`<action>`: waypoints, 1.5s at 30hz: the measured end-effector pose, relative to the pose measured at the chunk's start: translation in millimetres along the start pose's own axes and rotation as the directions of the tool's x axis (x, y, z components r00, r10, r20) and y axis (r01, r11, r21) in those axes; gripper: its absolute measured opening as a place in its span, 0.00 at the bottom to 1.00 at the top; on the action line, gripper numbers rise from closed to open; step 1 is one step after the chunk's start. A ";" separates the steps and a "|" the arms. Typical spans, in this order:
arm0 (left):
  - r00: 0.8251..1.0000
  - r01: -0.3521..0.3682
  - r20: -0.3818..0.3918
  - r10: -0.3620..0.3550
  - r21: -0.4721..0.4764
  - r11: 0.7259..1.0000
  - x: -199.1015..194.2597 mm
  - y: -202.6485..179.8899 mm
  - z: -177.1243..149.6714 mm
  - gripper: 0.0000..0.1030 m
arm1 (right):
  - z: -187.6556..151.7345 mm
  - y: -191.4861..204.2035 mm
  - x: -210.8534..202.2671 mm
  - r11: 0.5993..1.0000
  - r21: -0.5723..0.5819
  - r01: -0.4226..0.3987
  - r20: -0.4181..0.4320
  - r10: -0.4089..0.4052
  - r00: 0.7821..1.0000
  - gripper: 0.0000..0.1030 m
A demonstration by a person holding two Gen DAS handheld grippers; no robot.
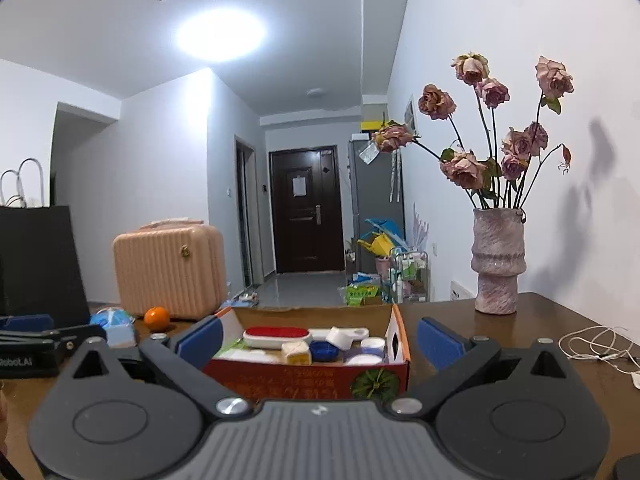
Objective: Organize rigid objects
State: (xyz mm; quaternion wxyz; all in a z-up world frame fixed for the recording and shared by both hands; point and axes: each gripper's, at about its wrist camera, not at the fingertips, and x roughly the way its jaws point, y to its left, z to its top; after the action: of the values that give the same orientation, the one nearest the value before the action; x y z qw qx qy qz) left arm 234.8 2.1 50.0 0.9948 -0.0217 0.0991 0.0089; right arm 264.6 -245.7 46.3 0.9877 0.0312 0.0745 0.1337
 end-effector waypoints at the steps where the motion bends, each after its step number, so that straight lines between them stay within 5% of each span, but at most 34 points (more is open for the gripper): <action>1: 1.000 -0.002 -0.002 0.002 0.001 1.000 -7.9 -1.7 -0.9 1.00 | -0.4 2.3 -8.0 1.000 -0.004 -0.003 -0.005 0.003 1.000 1.00; 13: 0.999 0.046 0.001 -0.046 0.056 0.997 -133.2 8.1 -36.0 1.00 | -29.3 49.3 -120.5 0.993 -0.074 -0.090 -0.055 0.086 0.995 1.00; 21: 0.998 -0.056 0.004 0.056 0.076 0.996 -200.2 5.0 -82.9 1.00 | -63.8 73.4 -193.6 0.999 -0.025 -0.049 -0.080 0.046 0.996 1.00; 25: 0.996 -0.016 -0.084 0.018 0.022 1.000 -208.1 8.1 -88.3 1.00 | -67.6 82.5 -220.1 0.999 -0.036 -0.031 -0.073 0.028 0.997 1.00; 45: 1.000 -0.004 -0.026 0.006 0.072 0.997 -212.6 -3.6 -85.0 1.00 | -70.0 76.6 -221.5 0.999 -0.021 -0.032 -0.075 0.030 0.997 1.00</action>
State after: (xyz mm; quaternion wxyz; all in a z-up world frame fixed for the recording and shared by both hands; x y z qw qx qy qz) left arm 9.8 -8.1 8.9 0.9935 0.0145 0.1126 0.0076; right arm 22.8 -228.7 14.2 0.9824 0.0163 0.1095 0.1508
